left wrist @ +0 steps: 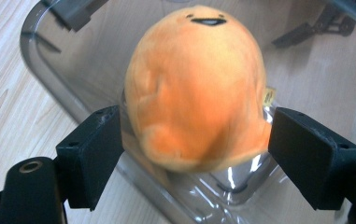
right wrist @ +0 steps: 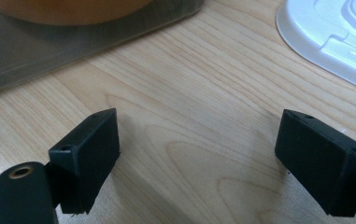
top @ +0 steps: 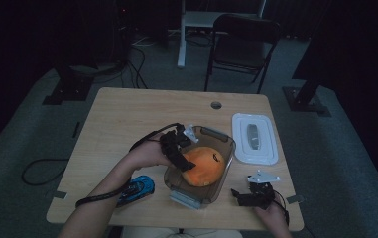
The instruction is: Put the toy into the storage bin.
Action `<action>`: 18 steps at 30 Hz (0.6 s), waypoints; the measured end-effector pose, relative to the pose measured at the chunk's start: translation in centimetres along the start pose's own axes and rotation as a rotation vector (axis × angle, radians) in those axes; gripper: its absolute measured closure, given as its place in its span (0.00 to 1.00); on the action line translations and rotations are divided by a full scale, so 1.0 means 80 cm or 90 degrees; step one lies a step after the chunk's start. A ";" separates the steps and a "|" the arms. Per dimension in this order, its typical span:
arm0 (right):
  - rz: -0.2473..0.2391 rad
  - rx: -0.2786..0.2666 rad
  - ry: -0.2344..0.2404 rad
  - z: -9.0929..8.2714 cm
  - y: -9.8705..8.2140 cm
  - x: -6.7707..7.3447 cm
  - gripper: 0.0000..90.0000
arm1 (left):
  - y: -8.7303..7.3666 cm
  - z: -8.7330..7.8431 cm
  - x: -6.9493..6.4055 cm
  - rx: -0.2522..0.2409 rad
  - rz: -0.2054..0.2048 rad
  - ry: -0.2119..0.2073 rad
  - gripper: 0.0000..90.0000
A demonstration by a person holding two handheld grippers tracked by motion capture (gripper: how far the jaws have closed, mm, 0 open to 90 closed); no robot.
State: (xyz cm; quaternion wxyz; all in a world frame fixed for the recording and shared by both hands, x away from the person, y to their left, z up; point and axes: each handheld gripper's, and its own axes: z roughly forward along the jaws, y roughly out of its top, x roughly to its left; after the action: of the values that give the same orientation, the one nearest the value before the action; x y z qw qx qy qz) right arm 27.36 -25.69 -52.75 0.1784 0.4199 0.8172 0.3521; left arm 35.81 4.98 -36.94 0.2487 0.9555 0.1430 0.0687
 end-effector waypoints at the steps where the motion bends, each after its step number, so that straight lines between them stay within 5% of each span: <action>1: 0.000 0.000 0.000 0.000 0.000 0.000 0.15 | -0.003 -0.001 0.000 0.001 0.000 0.001 0.21; 18: 0.005 -0.001 -0.006 0.000 0.000 0.000 0.15 | -0.054 -0.033 0.016 -0.011 -0.042 0.022 0.21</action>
State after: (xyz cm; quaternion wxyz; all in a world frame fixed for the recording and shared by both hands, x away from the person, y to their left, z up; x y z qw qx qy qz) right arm 27.34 -25.73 -52.75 0.1810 0.4249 0.8144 0.3514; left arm 35.45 10.16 -36.74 0.2567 0.9467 0.1780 0.0783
